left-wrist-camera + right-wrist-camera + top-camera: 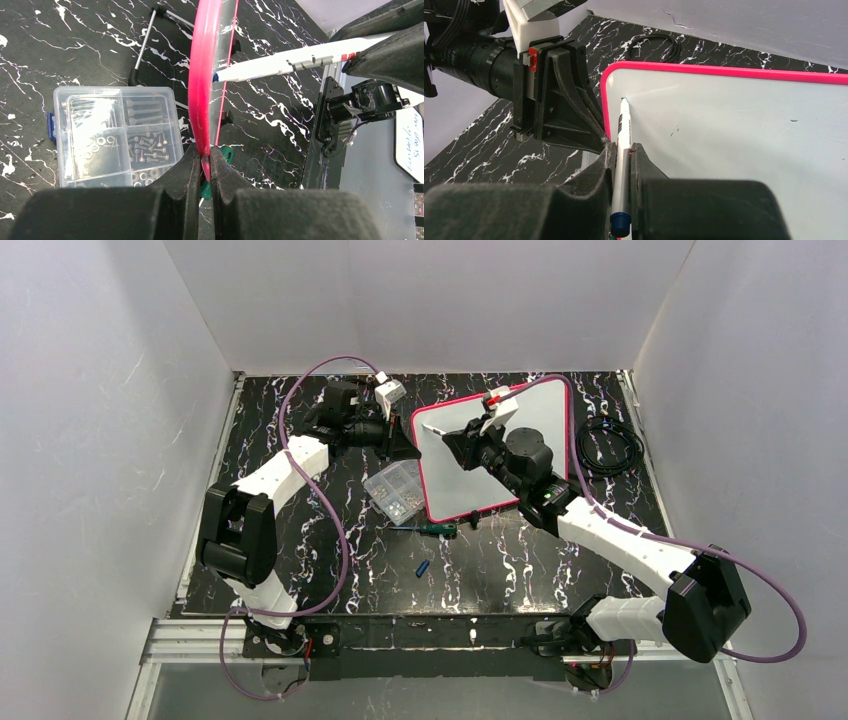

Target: Write a sentence on the whiteboard

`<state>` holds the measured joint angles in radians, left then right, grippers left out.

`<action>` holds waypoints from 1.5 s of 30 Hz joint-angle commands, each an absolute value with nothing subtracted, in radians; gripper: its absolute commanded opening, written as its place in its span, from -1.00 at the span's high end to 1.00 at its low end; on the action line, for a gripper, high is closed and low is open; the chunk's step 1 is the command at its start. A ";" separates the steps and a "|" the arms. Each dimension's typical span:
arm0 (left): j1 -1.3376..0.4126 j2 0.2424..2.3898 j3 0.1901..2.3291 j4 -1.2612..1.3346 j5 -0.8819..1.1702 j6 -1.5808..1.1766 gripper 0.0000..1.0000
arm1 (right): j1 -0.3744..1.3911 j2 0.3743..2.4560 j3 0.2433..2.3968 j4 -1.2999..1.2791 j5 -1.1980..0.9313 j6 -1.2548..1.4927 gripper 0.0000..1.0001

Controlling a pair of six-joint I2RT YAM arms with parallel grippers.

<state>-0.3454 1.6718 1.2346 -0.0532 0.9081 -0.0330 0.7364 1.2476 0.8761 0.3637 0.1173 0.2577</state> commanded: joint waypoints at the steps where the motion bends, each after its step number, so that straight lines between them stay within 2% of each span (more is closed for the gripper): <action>1: -0.359 1.607 1.236 -0.100 0.937 -0.005 1.00 | 0.741 1.234 0.880 0.360 0.169 0.239 0.97; 17: -0.359 1.599 1.236 -0.100 0.934 -0.005 1.00 | 0.750 1.192 0.788 0.284 0.169 0.265 0.97; 45: -0.360 1.598 1.236 -0.098 0.939 -0.005 1.00 | 0.751 1.225 0.885 0.398 0.284 0.207 0.97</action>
<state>-0.3470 1.6699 1.2346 -0.0555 0.8906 -0.0338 0.7597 1.2076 0.8326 0.3290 0.2230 0.2424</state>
